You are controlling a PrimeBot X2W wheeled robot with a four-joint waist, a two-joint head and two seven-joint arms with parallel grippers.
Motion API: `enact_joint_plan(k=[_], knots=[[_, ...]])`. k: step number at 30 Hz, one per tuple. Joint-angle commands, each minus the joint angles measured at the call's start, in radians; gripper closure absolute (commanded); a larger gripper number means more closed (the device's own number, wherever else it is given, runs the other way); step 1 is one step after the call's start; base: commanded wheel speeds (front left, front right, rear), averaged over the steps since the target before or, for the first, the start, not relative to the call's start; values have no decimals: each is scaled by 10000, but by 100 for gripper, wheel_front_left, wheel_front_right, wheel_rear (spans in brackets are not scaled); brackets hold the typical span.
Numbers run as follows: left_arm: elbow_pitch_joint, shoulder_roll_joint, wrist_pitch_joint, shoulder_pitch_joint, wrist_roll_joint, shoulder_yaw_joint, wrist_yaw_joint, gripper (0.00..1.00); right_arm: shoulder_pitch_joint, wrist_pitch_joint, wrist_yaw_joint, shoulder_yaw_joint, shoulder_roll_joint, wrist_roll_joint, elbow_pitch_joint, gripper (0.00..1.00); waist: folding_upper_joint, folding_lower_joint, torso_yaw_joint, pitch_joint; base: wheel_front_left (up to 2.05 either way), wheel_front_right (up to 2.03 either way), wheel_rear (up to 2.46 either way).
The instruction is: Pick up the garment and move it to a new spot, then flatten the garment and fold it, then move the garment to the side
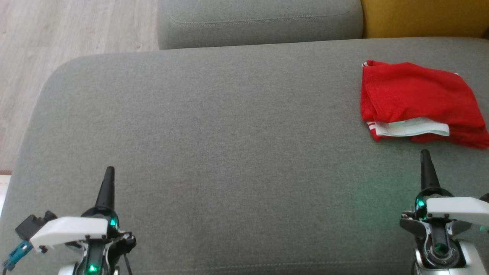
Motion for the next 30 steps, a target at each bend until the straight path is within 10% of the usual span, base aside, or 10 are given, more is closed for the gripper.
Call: enact_joint_plan(k=[1,30], knots=[[-235,184,106,-606,-319,346,-88,100,-253,135,28,101,-198,424,-318,100,0,0,4,-14,0,0,0],[112,191,913,-759,-2862,860,-197,100,-220,929,35,-167,-182,3621,-245,100,0,0,49,-189,0,0,0]])
